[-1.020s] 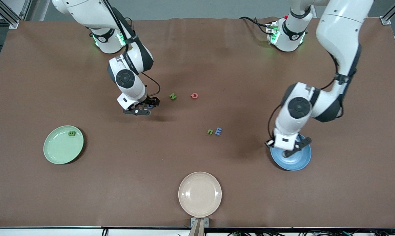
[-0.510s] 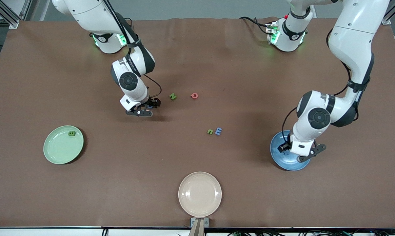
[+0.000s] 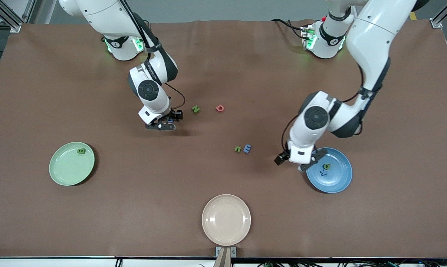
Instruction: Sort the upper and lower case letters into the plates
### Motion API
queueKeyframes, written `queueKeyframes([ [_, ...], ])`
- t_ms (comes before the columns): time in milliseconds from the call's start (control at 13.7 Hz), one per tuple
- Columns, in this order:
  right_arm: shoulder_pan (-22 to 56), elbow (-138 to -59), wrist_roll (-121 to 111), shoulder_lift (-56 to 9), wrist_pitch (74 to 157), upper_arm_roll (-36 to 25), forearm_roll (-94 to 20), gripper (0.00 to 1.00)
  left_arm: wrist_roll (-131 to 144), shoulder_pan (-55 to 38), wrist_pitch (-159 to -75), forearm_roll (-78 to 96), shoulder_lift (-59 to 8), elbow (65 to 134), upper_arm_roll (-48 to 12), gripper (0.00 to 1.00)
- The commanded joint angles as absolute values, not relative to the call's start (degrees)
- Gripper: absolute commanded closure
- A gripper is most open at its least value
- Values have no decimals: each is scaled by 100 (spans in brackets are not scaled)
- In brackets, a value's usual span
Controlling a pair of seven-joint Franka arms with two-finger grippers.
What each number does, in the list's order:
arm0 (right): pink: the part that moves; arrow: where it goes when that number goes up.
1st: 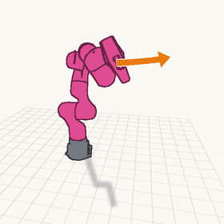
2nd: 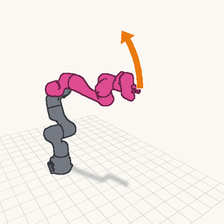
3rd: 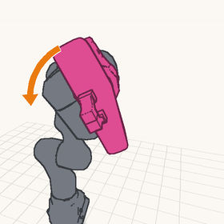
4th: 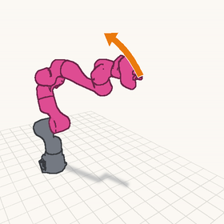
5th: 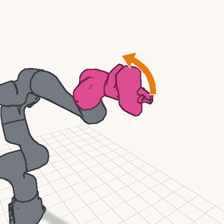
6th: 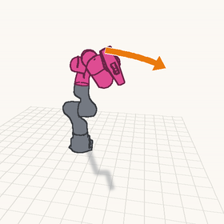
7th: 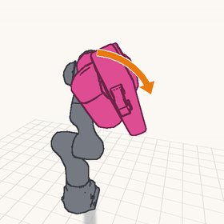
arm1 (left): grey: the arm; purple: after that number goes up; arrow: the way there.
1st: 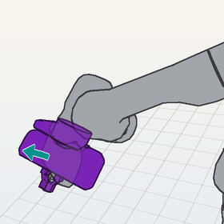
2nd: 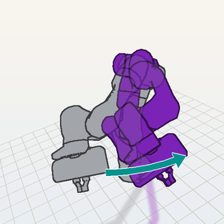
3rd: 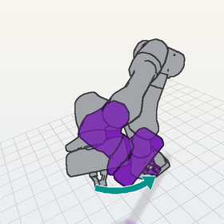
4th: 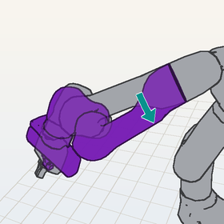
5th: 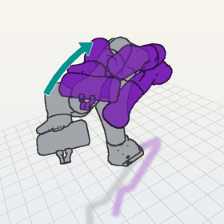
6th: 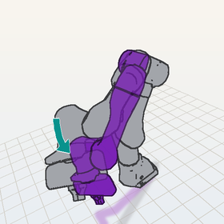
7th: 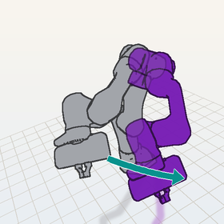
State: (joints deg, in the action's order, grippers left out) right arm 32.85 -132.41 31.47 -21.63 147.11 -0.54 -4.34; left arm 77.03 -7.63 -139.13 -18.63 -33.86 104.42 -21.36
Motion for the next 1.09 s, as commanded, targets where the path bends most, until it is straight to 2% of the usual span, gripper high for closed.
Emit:
queueKeyframes([
  [0, 3322, -13333, 3199, -2136, 14722, -70, -492, 45, 8461, -1124, -13878, -1890, -3787, 10003, -2127, 0],
  [437, 3322, -13324, 3199, -2127, 14713, -79, -492, 70, 9912, -1783, -13904, -1925, -4245, 9598, -2075, 2],
  [656, 3313, -13289, 3199, -2075, 14634, -88, -483, 76, 10116, -1872, -13904, -1925, -4446, 9432, -2065, 3],
  [801, 3252, -13088, 3138, -1909, 14049, -105, -483, 77, 10125, -1924, -13913, -1925, -4605, 9325, -2057, 5],
  [1020, 2789, -12518, 2640, -1347, 12372, -158, -431, 77, 10116, -2030, -13913, -1916, -4667, 9282, -1969, 14],
])
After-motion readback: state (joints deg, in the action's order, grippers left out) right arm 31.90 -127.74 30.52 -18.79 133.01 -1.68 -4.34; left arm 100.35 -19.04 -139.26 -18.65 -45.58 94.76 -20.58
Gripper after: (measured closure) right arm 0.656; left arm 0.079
